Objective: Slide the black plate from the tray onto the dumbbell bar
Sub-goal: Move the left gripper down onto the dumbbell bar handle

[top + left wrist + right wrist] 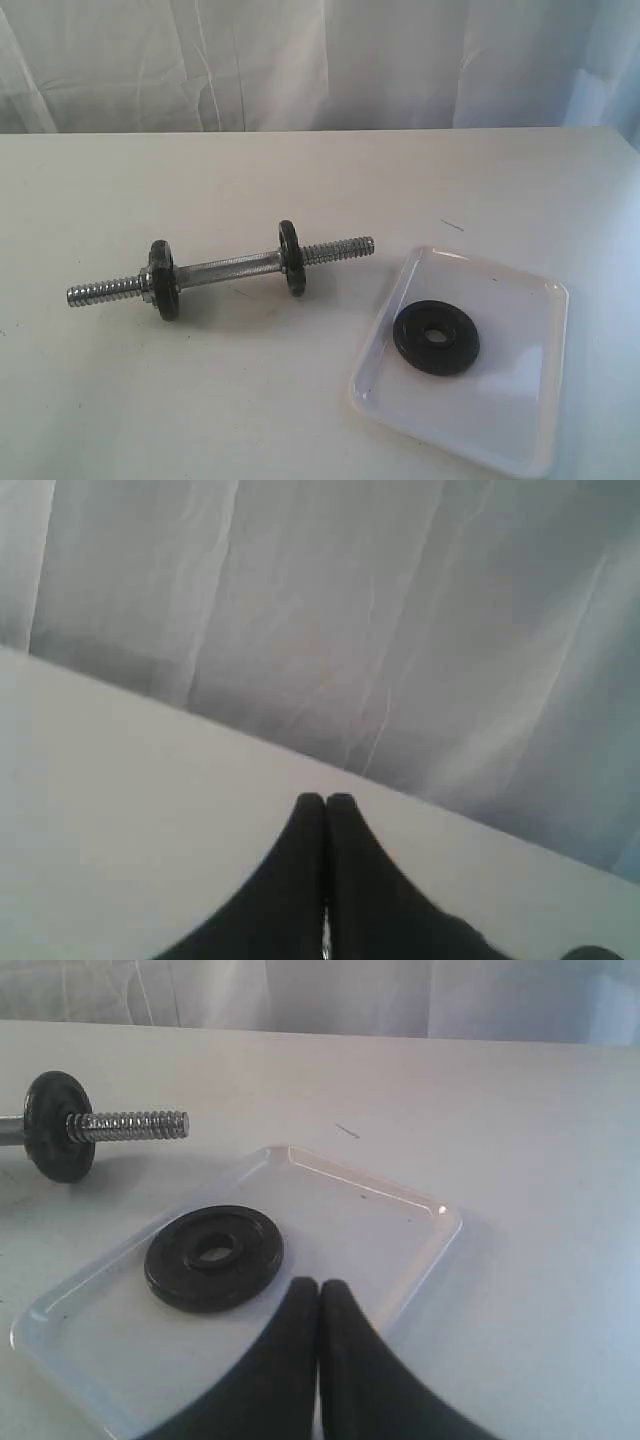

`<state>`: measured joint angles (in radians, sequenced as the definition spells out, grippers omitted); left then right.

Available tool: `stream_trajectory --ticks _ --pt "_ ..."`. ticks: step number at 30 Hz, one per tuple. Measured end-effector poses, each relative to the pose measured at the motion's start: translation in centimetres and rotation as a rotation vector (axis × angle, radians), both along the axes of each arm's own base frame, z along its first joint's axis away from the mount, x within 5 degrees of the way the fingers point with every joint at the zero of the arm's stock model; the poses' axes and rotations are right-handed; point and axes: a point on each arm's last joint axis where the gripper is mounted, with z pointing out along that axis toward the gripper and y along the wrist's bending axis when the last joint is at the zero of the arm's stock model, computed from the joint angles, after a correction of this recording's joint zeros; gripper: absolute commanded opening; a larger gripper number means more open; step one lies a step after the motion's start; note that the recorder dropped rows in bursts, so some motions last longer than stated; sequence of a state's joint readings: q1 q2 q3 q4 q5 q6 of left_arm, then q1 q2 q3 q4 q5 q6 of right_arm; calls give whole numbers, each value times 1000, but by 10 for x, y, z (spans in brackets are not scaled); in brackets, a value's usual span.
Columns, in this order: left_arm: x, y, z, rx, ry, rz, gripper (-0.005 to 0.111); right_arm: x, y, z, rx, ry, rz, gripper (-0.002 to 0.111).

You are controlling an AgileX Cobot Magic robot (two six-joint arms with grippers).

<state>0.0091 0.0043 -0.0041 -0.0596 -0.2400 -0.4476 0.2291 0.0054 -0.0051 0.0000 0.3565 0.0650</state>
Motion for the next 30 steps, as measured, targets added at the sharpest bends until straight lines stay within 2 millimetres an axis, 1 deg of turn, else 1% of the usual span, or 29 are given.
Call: stream_trajectory --ticks 3,4,5,6,7,8,9,11,12,13,14,15,16,17,18,19,20,21,22,23,24,25,26,27,28,29,30 --pt "0 -1 -7 -126 95 -21 0 0 0 0 0 0 0 0" --pt "0 -2 -5 -124 127 -23 0 0 0 0 0 0 0 0" --pt "1 -2 12 -66 175 -20 0 0 0 0 0 0 0 0" --pt "2 -1 24 -4 207 -16 0 0 0 0 0 0 0 0" --pt "9 -1 48 130 268 -15 0 0 0 0 0 0 0 0" --pt "17 -1 62 229 306 -21 0 0 0 0 0 0 0 0" --pt "31 -1 80 347 360 -38 0 0 0 0 0 0 0 0" --pt "59 -3 103 503 431 -89 0 0 0 0 0 0 0 0" --pt "91 -9 121 619 485 -183 0 0 0 0 0 0 0 0" --pt "107 -15 128 686 499 -244 0 0 0 0 0 0 0 0" --pt "137 -30 135 806 521 -367 0 0 0 0 0 0 0 0" --pt "153 -40 138 862 529 -436 0 0 0 0 0 0 0 0" --pt "176 -58 140 939 537 -545 0 0 0 0 0 0 0 0" --pt "188 -68 140 959 542 -594 0 0 0 0 0 0 0 0" --pt "208 -86 138 996 556 -674 0 0 0 0 0 0 0 0" --pt "215 -93 140 1019 545 -698 0 0 0 0 0 0 0 0" --pt "223 -102 137 1060 541 -738 0 0 0 0 0 0 0 0" --pt "231 -110 134 1105 536 -779 0 0 0 0 0 0 0 0" --pt "242 -123 127 1168 540 -848 1 0 0 0 0 0 0 0" --pt "247 -130 122 1186 546 -883 8 0 0 0 0 0 0 0" --pt "256 -141 111 1201 568 -938 14 0 0 0 0 0 0 0" --pt "260 -145 106 1204 577 -957 28 0 0 0 0 0 0 0" --pt "266 -151 96 1220 596 -995 38 0 0 0 0 0 0 0" --pt "267 -154 90 1229 609 -1018 57 0 0 0 0 0 0 0" --pt "269 -160 80 1239 633 -1061 68 0 0 0 0 0 0 0" --pt "269 -164 74 1241 647 -1084 79 0 0 0 0 0 0 0" --pt "268 -168 69 1246 658 -1106 85 0 0 0 0 0 0 0"
